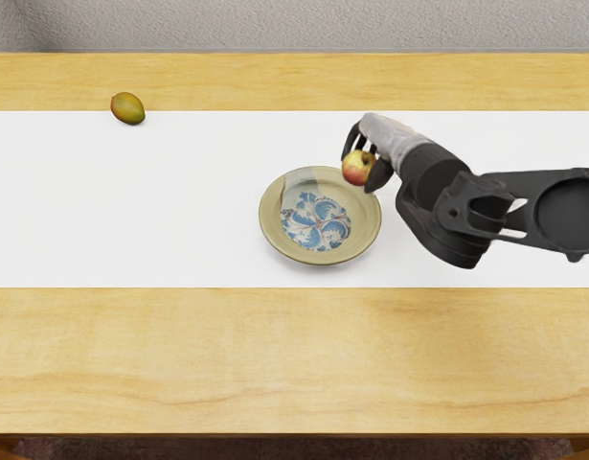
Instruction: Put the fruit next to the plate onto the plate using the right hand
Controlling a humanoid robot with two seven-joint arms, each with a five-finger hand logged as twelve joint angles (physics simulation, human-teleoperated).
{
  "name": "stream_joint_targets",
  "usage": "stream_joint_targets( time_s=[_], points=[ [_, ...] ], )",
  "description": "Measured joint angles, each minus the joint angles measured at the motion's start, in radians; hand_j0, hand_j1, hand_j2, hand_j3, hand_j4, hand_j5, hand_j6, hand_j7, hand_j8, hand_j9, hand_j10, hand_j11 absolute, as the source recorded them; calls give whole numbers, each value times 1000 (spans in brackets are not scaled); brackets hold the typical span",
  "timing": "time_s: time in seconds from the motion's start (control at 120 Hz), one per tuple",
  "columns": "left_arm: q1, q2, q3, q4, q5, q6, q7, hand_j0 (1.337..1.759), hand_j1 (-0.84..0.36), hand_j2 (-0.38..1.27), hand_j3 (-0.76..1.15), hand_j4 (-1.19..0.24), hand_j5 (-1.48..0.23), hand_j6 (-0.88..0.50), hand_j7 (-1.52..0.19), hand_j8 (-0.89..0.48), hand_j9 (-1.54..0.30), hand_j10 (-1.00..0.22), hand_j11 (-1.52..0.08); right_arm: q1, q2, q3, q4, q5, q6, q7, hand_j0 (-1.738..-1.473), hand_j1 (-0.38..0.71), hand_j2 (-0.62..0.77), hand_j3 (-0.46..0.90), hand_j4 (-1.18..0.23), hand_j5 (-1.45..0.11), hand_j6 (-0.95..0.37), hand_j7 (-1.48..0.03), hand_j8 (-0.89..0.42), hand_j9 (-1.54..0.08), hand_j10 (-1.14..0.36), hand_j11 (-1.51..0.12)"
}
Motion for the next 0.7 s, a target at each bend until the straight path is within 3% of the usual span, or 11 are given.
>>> stream_joint_targets(
  time_s=[0.25, 0.433, 0.558, 0.7],
  points=[
    [0, 0, 0, 0, 0, 0, 0, 1658, 349, 0, 0, -1, 0, -1, 0, -1, 0, 0, 0, 4, 167, 13, -112, 20, 16, 0, -1651, 210, 78, -1, -677, -940, -509, -921, -587, -904, -722, -898],
    [0, 0, 0, 0, 0, 0, 0, 1658, 349, 0, 0, -1, 0, -1, 0, -1, 0, 0, 0, -33, 216, 16, -148, 17, 12, 0, -1651, 209, 77, -1, -684, -928, -517, -915, -594, -893, -721, -886],
    [0, 0, 0, 0, 0, 0, 0, 1658, 349, 0, 0, -1, 0, -1, 0, -1, 0, 0, 0, -43, 239, 16, -161, 12, -12, 2, -1654, -38, 37, 0, -386, -517, -291, -510, -333, -498, -402, -494],
    [0, 0, 0, 0, 0, 0, 0, 1658, 349, 0, 0, -1, 0, -1, 0, -1, 0, 0, 0, -44, 241, 28, -157, 16, -19, 3, -1656, -194, 19, 0, -193, -259, -146, -255, -167, -249, -201, -247]
  ],
)
